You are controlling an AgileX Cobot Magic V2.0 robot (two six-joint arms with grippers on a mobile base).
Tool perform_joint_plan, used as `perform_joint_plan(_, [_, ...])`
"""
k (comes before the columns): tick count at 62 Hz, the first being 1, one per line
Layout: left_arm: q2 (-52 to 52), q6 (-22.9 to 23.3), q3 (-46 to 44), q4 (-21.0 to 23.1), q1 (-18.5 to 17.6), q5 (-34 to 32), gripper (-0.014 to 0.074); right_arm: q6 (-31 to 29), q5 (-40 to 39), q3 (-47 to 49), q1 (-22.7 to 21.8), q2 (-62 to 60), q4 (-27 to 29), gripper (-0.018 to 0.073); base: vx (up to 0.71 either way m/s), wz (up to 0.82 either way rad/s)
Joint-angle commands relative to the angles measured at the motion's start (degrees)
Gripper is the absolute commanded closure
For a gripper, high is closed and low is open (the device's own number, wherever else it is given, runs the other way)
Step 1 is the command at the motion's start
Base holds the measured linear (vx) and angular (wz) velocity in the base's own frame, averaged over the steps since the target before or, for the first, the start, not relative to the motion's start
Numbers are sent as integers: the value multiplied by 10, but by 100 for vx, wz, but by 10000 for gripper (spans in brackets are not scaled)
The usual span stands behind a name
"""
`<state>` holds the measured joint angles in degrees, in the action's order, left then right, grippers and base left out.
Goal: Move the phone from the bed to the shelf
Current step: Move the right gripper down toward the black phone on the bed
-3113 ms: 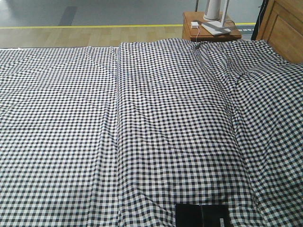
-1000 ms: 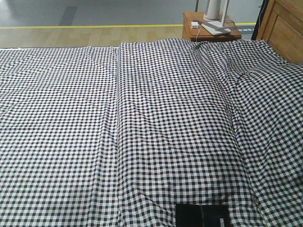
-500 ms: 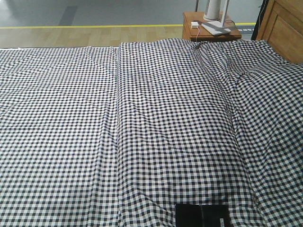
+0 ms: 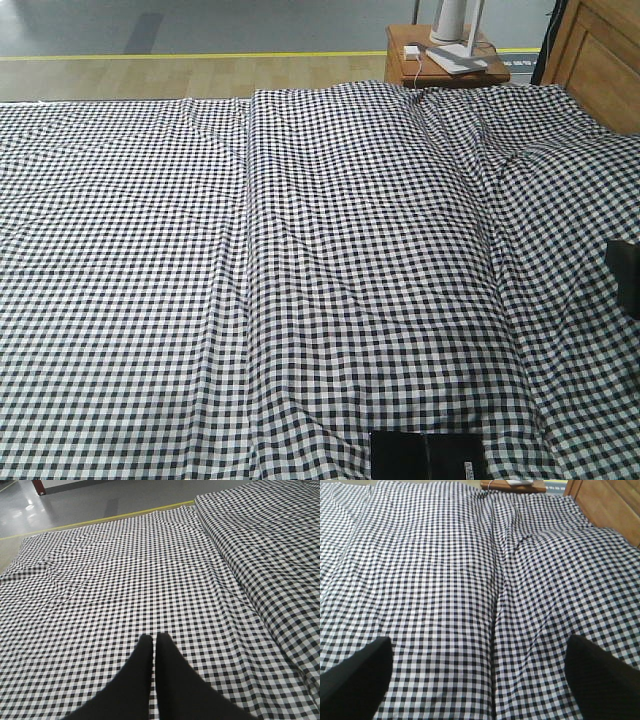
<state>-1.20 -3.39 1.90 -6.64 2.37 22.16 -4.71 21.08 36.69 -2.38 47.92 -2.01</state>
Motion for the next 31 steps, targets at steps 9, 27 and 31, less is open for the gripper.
perform_joint_plan(9, [-4,0,3,1,0,-42,595,0,24,49,1,23,-2,-148,0,0])
perform_joint_plan(27, [-4,0,3,1,0,-42,595,32,226,197,-71,126,0,-137,0,0])
perform_joint_plan(31, [-4,0,3,1,0,-42,595,29,241,226,-98,160,9,-135,0,0])
